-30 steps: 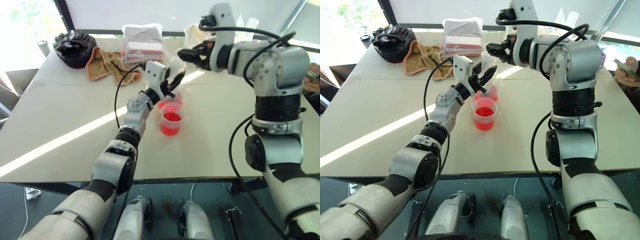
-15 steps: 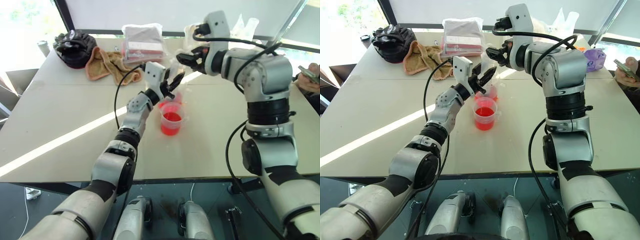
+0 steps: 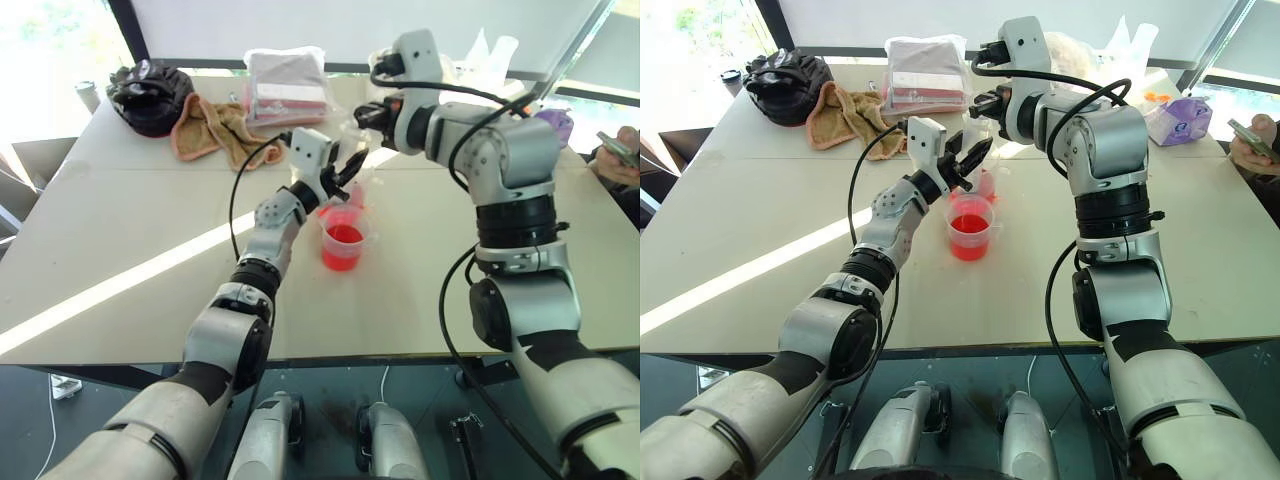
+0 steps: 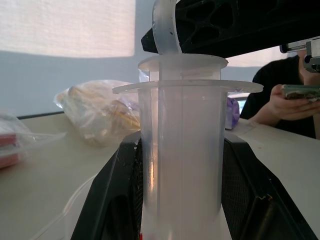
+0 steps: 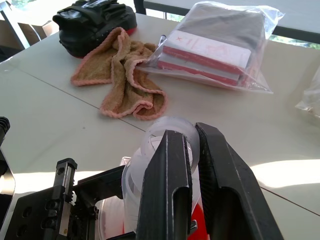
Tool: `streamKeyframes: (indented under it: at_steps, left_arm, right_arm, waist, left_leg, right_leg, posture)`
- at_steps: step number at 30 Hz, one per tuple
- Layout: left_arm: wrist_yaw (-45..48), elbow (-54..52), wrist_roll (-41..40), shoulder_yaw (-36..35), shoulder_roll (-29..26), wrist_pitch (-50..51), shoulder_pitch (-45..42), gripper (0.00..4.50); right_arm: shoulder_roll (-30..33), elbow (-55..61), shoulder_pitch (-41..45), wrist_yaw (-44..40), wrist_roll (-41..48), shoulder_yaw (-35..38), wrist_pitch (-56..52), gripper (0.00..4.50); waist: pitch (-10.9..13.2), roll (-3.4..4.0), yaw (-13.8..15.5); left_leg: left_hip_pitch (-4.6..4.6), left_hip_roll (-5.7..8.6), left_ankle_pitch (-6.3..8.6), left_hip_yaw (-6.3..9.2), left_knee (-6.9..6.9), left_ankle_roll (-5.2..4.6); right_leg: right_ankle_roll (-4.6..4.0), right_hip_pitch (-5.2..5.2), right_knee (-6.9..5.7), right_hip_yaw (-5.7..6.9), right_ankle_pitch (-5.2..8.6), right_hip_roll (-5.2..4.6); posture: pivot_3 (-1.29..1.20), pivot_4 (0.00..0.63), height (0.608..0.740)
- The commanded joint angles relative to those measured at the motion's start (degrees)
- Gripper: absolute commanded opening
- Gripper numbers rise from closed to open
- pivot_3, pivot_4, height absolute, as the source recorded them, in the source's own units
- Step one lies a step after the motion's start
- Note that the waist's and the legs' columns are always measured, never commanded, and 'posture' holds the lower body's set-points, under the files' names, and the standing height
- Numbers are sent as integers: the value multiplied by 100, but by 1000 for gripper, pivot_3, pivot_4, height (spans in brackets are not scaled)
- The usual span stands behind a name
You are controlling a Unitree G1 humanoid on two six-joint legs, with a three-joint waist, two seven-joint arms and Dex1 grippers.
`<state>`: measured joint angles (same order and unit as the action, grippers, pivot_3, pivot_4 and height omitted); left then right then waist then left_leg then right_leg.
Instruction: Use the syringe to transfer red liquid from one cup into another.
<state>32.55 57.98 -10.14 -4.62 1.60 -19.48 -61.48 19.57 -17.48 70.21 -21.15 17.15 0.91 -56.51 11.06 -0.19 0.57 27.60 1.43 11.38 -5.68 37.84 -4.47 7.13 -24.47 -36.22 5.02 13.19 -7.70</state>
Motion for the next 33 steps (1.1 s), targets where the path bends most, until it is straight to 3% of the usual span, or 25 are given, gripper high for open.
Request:
streamKeyframes:
  at_steps: [1, 33]
  left_arm:
    - [63, -308, 20, 47, 59, -169, -120, 1461]
    - [147, -261, 87, 129, 109, 51, 109, 1461]
  right_arm:
    - [-9, 185, 107, 34, 87, 251, -18, 32]
    - [211, 154, 544, -19, 240, 631, 838, 32]
  waist:
    - [0, 0, -3]
    - [0, 0, -4]
  left_leg:
    - [0, 0, 0, 0, 0, 0]
    - [0, 0, 1, 0, -2, 2]
  right_leg:
    - [0, 0, 0, 0, 0, 0]
    - [0, -1, 1, 0, 0, 0]
  posture:
    - [0, 150, 740]
    - [0, 150, 740]
